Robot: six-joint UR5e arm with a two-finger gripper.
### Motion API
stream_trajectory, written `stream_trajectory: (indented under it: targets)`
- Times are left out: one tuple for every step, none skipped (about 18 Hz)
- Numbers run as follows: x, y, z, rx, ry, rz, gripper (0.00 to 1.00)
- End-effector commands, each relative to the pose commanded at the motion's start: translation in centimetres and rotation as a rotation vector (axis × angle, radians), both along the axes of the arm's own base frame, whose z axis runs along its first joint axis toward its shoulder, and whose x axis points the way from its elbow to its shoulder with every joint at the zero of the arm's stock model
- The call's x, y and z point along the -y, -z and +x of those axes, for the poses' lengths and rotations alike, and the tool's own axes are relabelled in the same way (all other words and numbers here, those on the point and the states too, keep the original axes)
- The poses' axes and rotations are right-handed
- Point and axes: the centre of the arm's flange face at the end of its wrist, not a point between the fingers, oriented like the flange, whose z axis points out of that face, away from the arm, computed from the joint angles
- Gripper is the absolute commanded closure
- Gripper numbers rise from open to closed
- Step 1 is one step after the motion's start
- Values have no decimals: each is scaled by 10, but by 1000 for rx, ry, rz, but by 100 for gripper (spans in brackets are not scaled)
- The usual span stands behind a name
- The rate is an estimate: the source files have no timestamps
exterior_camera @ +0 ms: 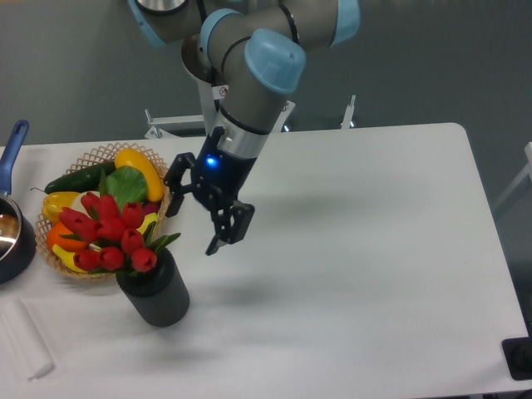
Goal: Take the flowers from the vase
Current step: 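Lower the open gripper around the tulip stems above the vase rim, then close the gripper on the red tulip stems at the vase mouth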
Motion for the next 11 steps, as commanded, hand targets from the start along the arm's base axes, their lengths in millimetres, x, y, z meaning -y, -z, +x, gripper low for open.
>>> stream_trajectory:
  targets:
    - [-4, 1, 7, 8, 14, 7, 0]
    - [-6, 3, 8, 25, 20, 13, 0]
    - [-9, 5, 8, 47, 24, 24, 0]
    - [-10, 7, 9, 63, 30, 31, 0]
    - [-10, 10, 9, 69, 30, 29, 0]
    - [-10, 12, 11, 71, 32, 26, 0]
    - [-10, 15, 14, 74, 37, 23, 0]
    - [-10, 15, 14, 75, 38, 24, 0]
    - [-10, 16, 14, 76, 38, 23, 0]
    - [-11, 19, 14, 77, 40, 19, 0]
    - [-11, 20, 13, 79, 40, 17, 0]
